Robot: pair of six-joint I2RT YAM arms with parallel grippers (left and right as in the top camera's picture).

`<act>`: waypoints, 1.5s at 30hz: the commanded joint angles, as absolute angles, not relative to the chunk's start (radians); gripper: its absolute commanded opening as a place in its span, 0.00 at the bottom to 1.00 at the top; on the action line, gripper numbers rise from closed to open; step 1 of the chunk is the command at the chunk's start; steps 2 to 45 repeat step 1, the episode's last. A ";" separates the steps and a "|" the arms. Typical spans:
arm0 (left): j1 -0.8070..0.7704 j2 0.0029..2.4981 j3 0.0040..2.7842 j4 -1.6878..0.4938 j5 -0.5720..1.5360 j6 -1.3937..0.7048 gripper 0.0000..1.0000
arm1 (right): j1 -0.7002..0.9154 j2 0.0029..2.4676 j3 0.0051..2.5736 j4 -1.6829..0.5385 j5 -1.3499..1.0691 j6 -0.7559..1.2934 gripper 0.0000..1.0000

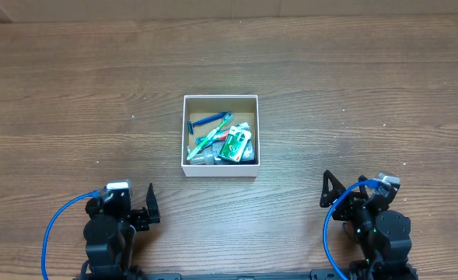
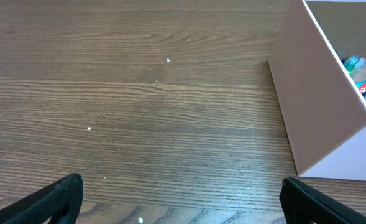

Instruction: Pack container

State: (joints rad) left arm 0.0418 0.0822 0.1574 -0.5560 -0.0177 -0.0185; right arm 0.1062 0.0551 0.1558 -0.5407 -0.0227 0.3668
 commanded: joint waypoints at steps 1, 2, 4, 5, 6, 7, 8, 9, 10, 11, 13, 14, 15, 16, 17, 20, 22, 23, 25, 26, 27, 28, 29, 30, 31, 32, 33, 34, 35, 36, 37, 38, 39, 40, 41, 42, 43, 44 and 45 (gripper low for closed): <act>0.046 0.070 0.147 -0.553 0.000 -0.007 1.00 | 0.111 0.044 0.147 -0.541 -0.027 0.370 1.00; 0.046 0.070 0.147 -0.553 0.000 -0.007 1.00 | 0.111 0.044 0.147 -0.541 -0.027 0.370 1.00; 0.046 0.070 0.147 -0.553 0.000 -0.007 1.00 | 0.111 0.044 0.147 -0.541 -0.027 0.370 1.00; 0.046 0.070 0.147 -0.553 0.000 -0.007 1.00 | 0.111 0.044 0.147 -0.541 -0.027 0.370 1.00; 0.046 0.070 0.147 -0.553 0.000 -0.007 1.00 | 0.111 0.044 0.147 -0.541 -0.027 0.370 1.00; 0.046 0.070 0.147 -0.553 0.000 -0.007 1.00 | 0.111 0.044 0.147 -0.541 -0.027 0.370 1.00; 0.046 0.070 0.147 -0.553 0.000 -0.007 1.00 | 0.111 0.044 0.147 -0.541 -0.027 0.370 1.00; 0.046 0.070 0.147 -0.553 0.000 -0.007 1.00 | 0.111 0.044 0.147 -0.541 -0.027 0.370 1.00; 0.046 0.070 0.147 -0.553 0.000 -0.007 1.00 | 0.111 0.044 0.147 -0.541 -0.027 0.370 1.00; 0.046 0.070 0.147 -0.553 0.000 -0.007 1.00 | 0.111 0.044 0.147 -0.541 -0.027 0.370 1.00; 0.046 0.070 0.147 -0.553 0.000 -0.007 1.00 | 0.111 0.044 0.147 -0.541 -0.027 0.370 1.00; 0.046 0.070 0.147 -0.553 0.000 -0.007 1.00 | 0.111 0.044 0.147 -0.541 -0.027 0.370 1.00; 0.046 0.070 0.147 -0.553 0.000 -0.007 1.00 | 0.111 0.044 0.147 -0.541 -0.027 0.370 1.00; 0.046 0.070 0.147 -0.553 0.000 -0.007 1.00 | 0.111 0.044 0.147 -0.541 -0.027 0.370 1.00; 0.046 0.070 0.147 -0.553 0.000 -0.007 1.00 | 0.111 0.044 0.147 -0.541 -0.027 0.370 1.00; 0.046 0.070 0.147 -0.553 0.000 -0.007 1.00 | 0.111 0.044 0.147 -0.541 -0.027 0.370 1.00; 0.046 0.070 0.147 -0.553 0.000 -0.007 1.00 | 0.111 0.044 0.147 -0.541 -0.027 0.370 1.00; 0.046 0.070 0.147 -0.553 0.000 -0.007 1.00 | 0.111 0.044 0.147 -0.541 -0.027 0.370 1.00; 0.046 0.070 0.147 -0.553 0.000 -0.007 1.00 | 0.111 0.044 0.147 -0.541 -0.027 0.370 1.00; 0.046 0.070 0.147 -0.553 0.000 -0.007 1.00 | 0.111 0.044 0.147 -0.541 -0.027 0.370 1.00; 0.046 0.070 0.147 -0.553 0.000 -0.007 1.00 | 0.111 0.044 0.147 -0.541 -0.027 0.370 1.00; 0.046 0.070 0.147 -0.553 0.000 -0.007 1.00 | 0.111 0.044 0.147 -0.541 -0.027 0.370 1.00; 0.046 0.070 0.147 -0.553 0.000 -0.007 1.00 | 0.111 0.044 0.147 -0.541 -0.027 0.370 1.00; 0.046 0.070 0.147 -0.553 0.000 -0.007 1.00 | 0.111 0.044 0.147 -0.541 -0.027 0.370 1.00; 0.046 0.070 0.147 -0.553 0.000 -0.007 1.00 | 0.111 0.044 0.147 -0.541 -0.027 0.370 1.00; 0.046 0.070 0.147 -0.553 0.000 -0.007 1.00 | 0.111 0.044 0.147 -0.541 -0.027 0.370 1.00; 0.046 0.070 0.147 -0.553 0.000 -0.007 1.00 | 0.111 0.044 0.147 -0.541 -0.027 0.370 1.00; 0.046 0.070 0.147 -0.553 0.000 -0.007 1.00 | 0.111 0.044 0.147 -0.541 -0.027 0.370 1.00; 0.046 0.070 0.147 -0.553 0.000 -0.007 1.00 | 0.111 0.044 0.147 -0.541 -0.027 0.370 1.00; 0.046 0.070 0.147 -0.553 0.000 -0.007 1.00 | 0.111 0.044 0.147 -0.541 -0.027 0.370 1.00; 0.046 0.070 0.147 -0.553 0.000 -0.007 1.00 | 0.111 0.044 0.147 -0.541 -0.027 0.370 1.00; 0.046 0.070 0.147 -0.553 0.000 -0.007 1.00 | 0.111 0.044 0.147 -0.541 -0.027 0.370 1.00; 0.046 0.070 0.147 -0.553 0.000 -0.007 1.00 | 0.111 0.044 0.147 -0.541 -0.027 0.370 1.00; 0.046 0.070 0.147 -0.553 0.000 -0.007 1.00 | 0.111 0.044 0.147 -0.541 -0.027 0.370 1.00; 0.046 0.070 0.147 -0.553 0.000 -0.007 1.00 | 0.111 0.044 0.147 -0.541 -0.027 0.370 1.00; 0.046 0.070 0.147 -0.553 0.000 -0.007 1.00 | 0.111 0.044 0.147 -0.541 -0.027 0.370 1.00; 0.046 0.070 0.147 -0.553 0.000 -0.007 1.00 | 0.111 0.044 0.147 -0.541 -0.027 0.370 1.00; 0.046 0.070 0.147 -0.553 0.000 -0.007 1.00 | 0.111 0.044 0.147 -0.541 -0.027 0.370 1.00; 0.046 0.070 0.147 -0.553 0.000 -0.007 1.00 | 0.111 0.044 0.147 -0.541 -0.027 0.370 1.00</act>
